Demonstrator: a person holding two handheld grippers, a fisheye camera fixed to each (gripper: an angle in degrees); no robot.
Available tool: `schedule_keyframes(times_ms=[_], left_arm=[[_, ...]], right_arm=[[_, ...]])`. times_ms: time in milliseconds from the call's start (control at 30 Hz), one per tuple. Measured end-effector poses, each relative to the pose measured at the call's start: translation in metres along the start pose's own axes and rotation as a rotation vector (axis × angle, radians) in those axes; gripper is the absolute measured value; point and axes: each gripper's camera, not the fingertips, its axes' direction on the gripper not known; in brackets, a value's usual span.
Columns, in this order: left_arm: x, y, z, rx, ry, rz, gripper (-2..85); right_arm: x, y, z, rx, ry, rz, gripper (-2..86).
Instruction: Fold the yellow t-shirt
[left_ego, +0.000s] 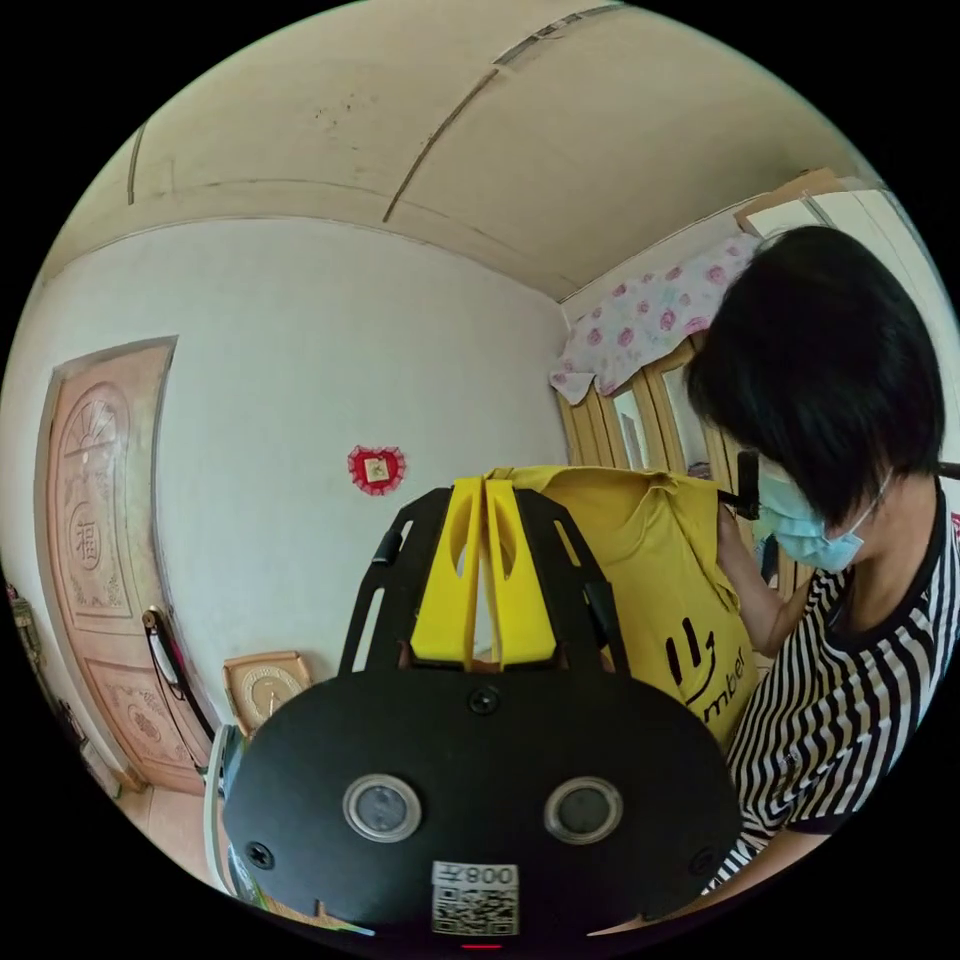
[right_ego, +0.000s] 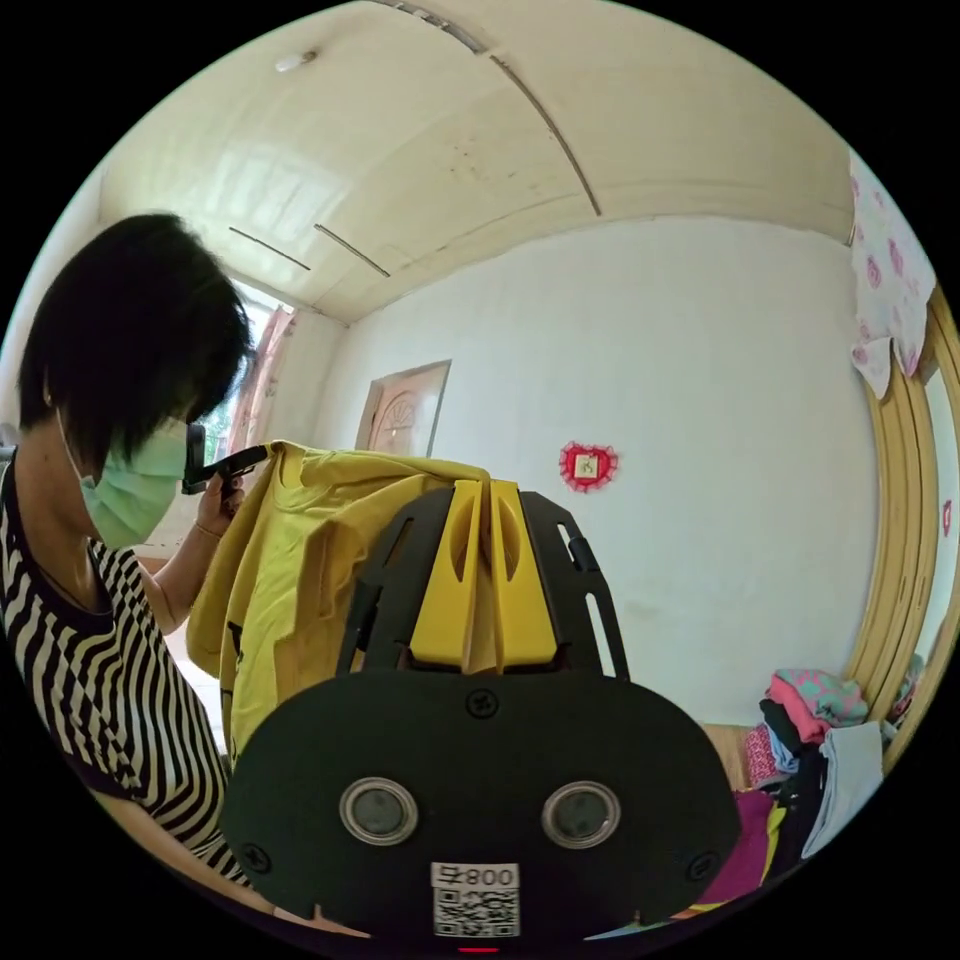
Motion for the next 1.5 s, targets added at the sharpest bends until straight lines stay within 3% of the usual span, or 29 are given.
schedule_keyframes(times_ms=[167, 367, 633, 733, 833, 967, 1100, 1233, 1500], left_arm=[[-0.077, 0.012, 0.106, -0.172, -0.006, -0.073, 0.2], [-0.21, 0.085, 0.29, -0.473, -0.002, -0.295, 0.3], [-0.347, 0.293, 0.523, -0.99, -0.112, -0.511, 1.3], [-0.372, 0.361, 0.548, -1.111, -0.144, -0.597, 2.2], [-0.387, 0.399, 0.542, -1.092, -0.048, -0.706, 3.5], [-0.381, 0.414, 0.524, -1.001, 0.168, -0.824, 6.4], [-0.36, 0.418, 0.534, -1.069, 0.262, -0.777, 9.6], [-0.356, 0.428, 0.567, -1.163, 0.233, -0.716, 10.4], [-0.381, 0.447, 0.626, -1.255, 0.174, -0.688, 8.7]], right_arm=[[0.082, -0.002, 0.134, -0.155, -0.002, 0.097, 1.2], [0.219, 0.056, 0.366, -0.458, -0.025, 0.294, 1.7], [0.362, 0.26, 0.654, -0.998, -0.008, 0.576, 4.4], [0.381, 0.333, 0.691, -1.165, 0.069, 0.649, 3.0], [0.372, 0.36, 0.688, -1.173, 0.044, 0.639, 3.6], [0.335, 0.352, 0.667, -1.151, -0.053, 0.58, 6.1], [0.259, 0.328, 0.653, -1.22, -0.099, 0.375, 7.9], [0.213, 0.318, 0.65, -1.286, -0.043, 0.239, 8.1], [0.182, 0.296, 0.667, -1.29, -0.076, 0.216, 8.4]])
